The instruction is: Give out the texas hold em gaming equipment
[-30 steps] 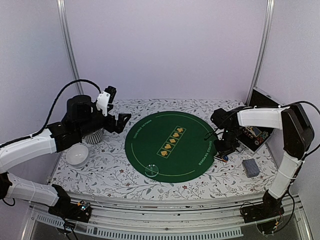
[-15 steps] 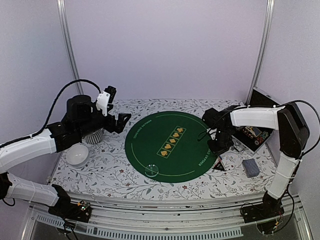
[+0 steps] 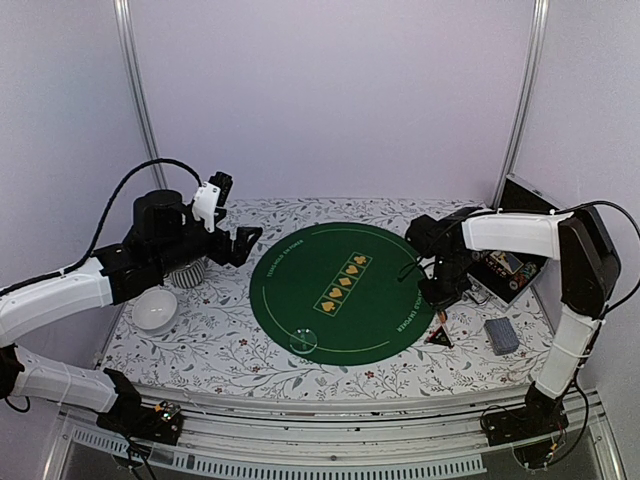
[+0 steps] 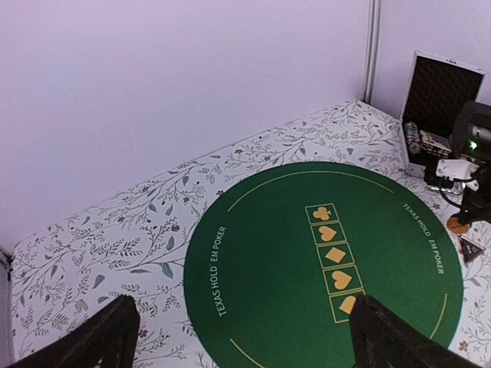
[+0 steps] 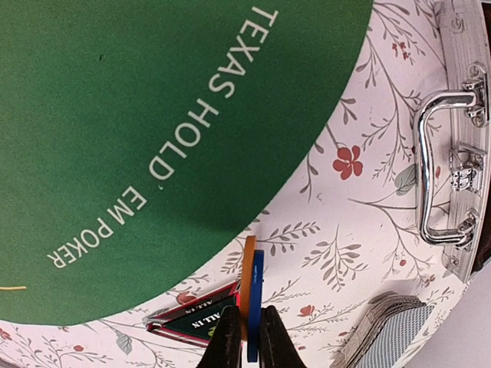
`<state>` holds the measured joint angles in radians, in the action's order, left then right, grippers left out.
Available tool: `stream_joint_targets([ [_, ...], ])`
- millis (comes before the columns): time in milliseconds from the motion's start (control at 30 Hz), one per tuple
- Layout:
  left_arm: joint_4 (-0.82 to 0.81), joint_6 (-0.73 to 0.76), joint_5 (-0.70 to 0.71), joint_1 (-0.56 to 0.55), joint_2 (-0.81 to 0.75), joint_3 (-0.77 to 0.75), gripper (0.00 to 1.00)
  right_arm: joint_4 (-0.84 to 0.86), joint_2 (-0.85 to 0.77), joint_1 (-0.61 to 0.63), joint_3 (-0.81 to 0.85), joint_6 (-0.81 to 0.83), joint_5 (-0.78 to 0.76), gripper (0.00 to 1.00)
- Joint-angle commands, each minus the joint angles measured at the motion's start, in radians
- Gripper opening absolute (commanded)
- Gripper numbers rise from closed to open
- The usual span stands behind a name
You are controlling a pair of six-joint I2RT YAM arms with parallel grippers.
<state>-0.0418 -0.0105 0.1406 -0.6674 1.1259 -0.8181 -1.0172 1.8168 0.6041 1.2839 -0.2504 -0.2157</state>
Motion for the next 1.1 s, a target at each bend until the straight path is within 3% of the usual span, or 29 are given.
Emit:
stream_joint_targets([
  [0,-0.017,0.007,-0.013,0.003,-0.016,0.005,0.98,-0.028,-0.058,0.005,0.035,0.006,0.044,0.03],
  [233,-0.018,0.008,-0.026,0.004,-0.018,0.005,0.98,-0.016,-0.105,-0.013,0.038,0.027,0.139,0.03],
  [367,-0.032,0.017,-0.104,0.002,-0.021,0.011,0.98,0.025,-0.161,-0.016,0.043,0.065,0.26,0.02],
  [567,-0.099,0.038,-0.424,0.001,-0.005,0.037,0.97,0.154,-0.248,0.001,0.055,0.149,0.534,0.02],
  [833,-0.241,-0.044,-0.784,-0.074,0.064,0.056,0.79,0.468,-0.336,0.098,0.051,0.184,0.929,0.02],
  [1067,-0.364,-0.1,-0.763,-0.186,0.134,0.069,0.89,0.699,-0.398,0.167,-0.021,0.151,1.041,0.02],
])
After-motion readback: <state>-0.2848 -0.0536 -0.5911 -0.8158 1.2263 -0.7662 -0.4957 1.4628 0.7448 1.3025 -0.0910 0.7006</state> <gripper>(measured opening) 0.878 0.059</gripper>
